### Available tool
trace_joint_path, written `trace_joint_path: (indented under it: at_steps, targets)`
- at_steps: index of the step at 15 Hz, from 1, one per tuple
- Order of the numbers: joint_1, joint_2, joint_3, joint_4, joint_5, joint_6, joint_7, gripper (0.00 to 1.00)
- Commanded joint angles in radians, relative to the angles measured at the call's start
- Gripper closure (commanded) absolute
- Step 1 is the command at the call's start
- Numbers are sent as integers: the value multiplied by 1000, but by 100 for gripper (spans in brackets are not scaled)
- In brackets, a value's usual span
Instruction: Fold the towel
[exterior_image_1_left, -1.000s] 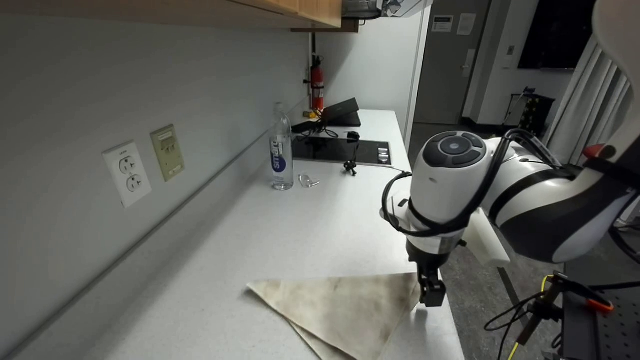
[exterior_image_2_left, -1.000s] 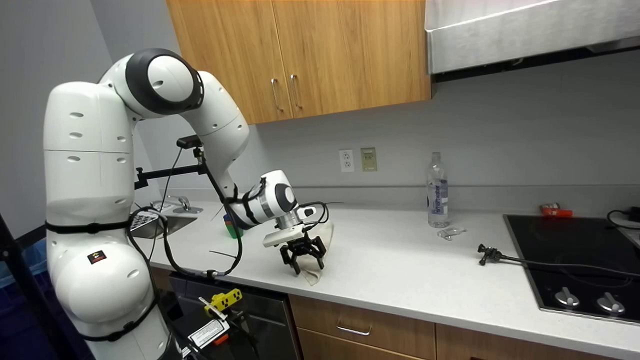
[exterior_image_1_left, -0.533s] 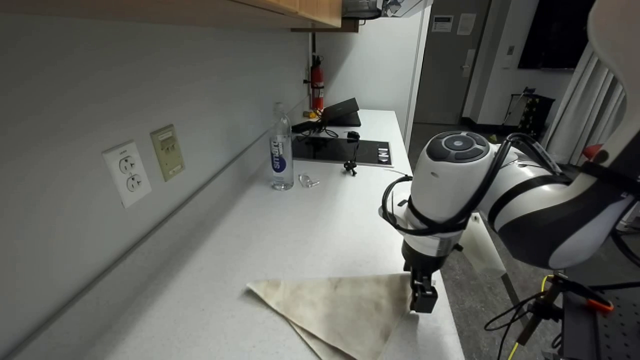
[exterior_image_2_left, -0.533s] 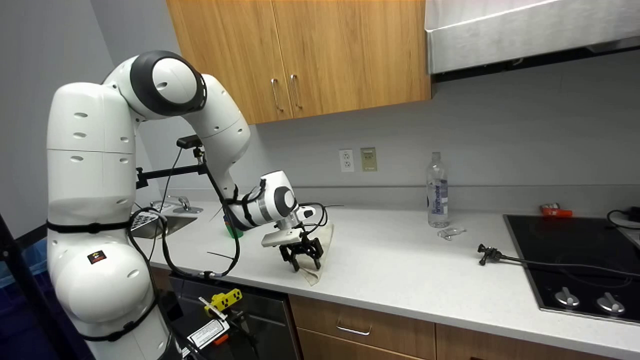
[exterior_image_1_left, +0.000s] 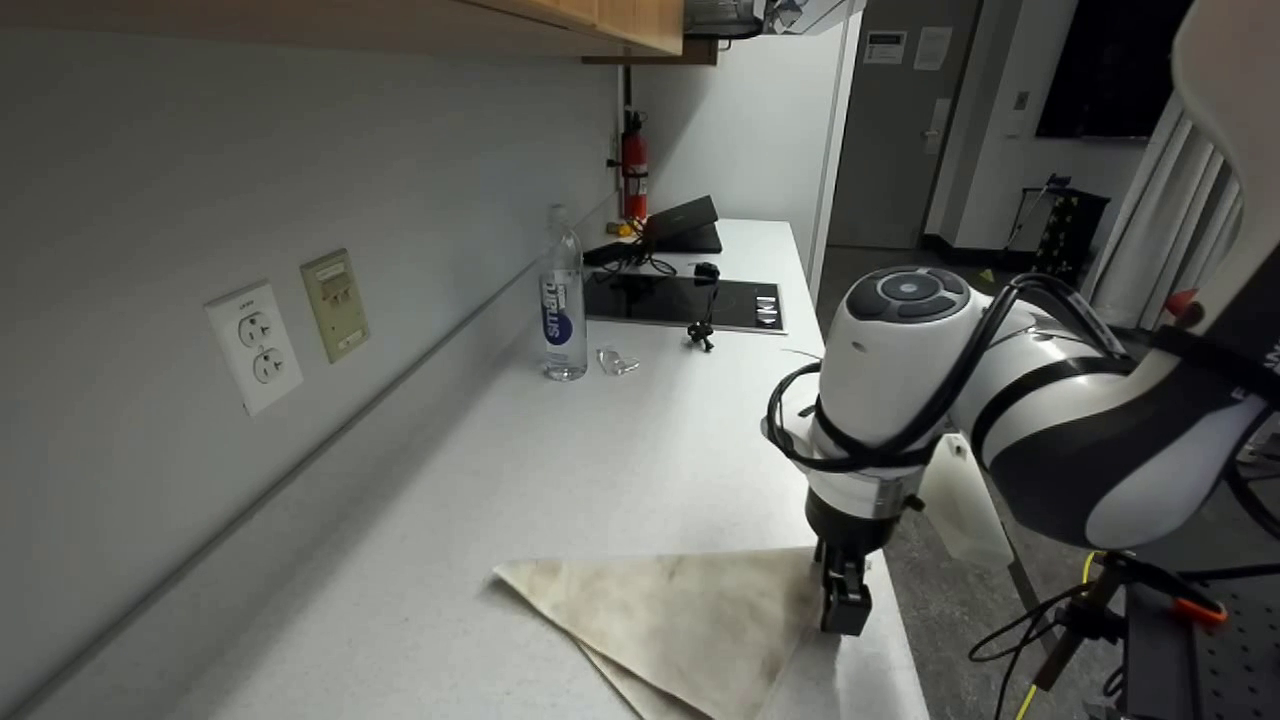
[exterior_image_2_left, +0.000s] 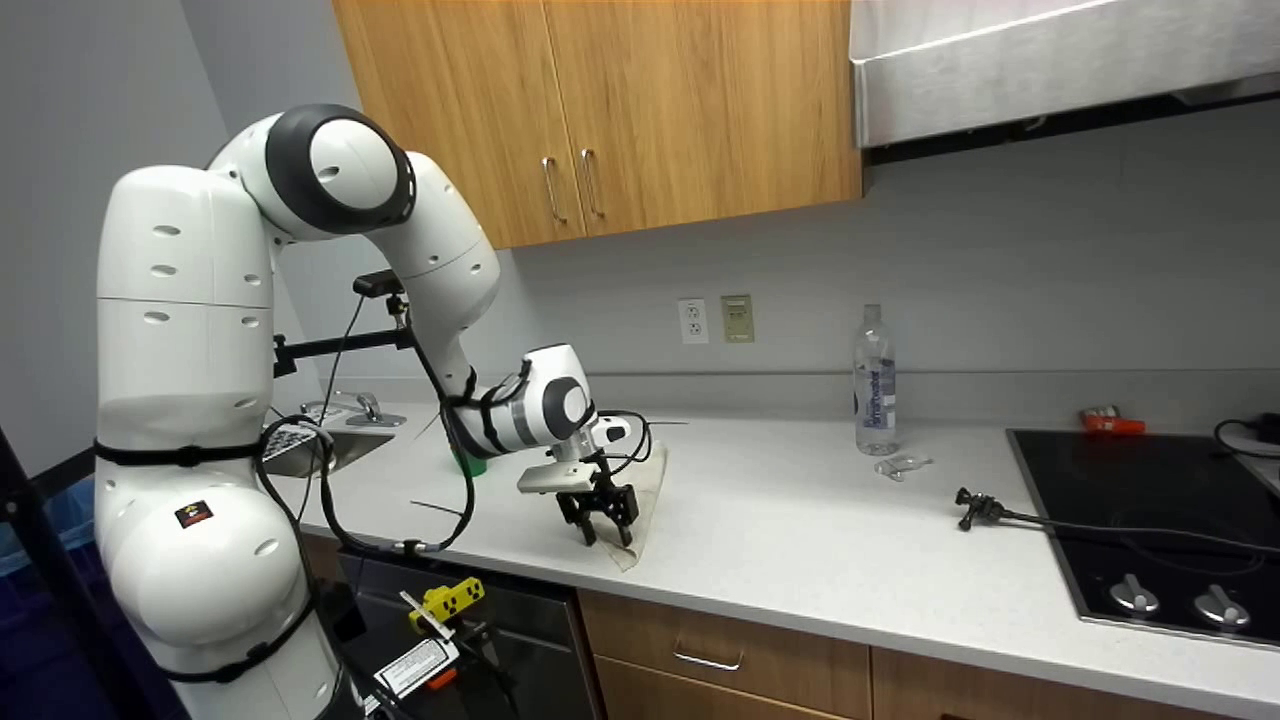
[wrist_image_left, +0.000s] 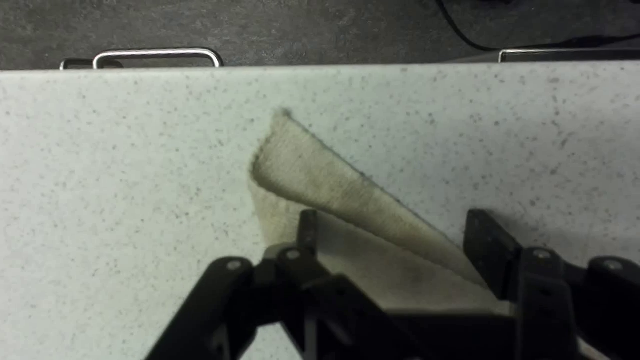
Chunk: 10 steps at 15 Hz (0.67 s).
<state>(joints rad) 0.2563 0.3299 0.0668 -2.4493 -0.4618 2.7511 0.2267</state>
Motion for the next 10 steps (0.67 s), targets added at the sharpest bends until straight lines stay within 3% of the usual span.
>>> trace_joint_path:
  at_steps: [1,7,10]
  targets:
    - [-8,-5,19,-18,77,33,-51,55]
    - [-31,-4,66,-24,196,53,-140,99]
    - [-43,-11,86,-21,252,10,-189,100]
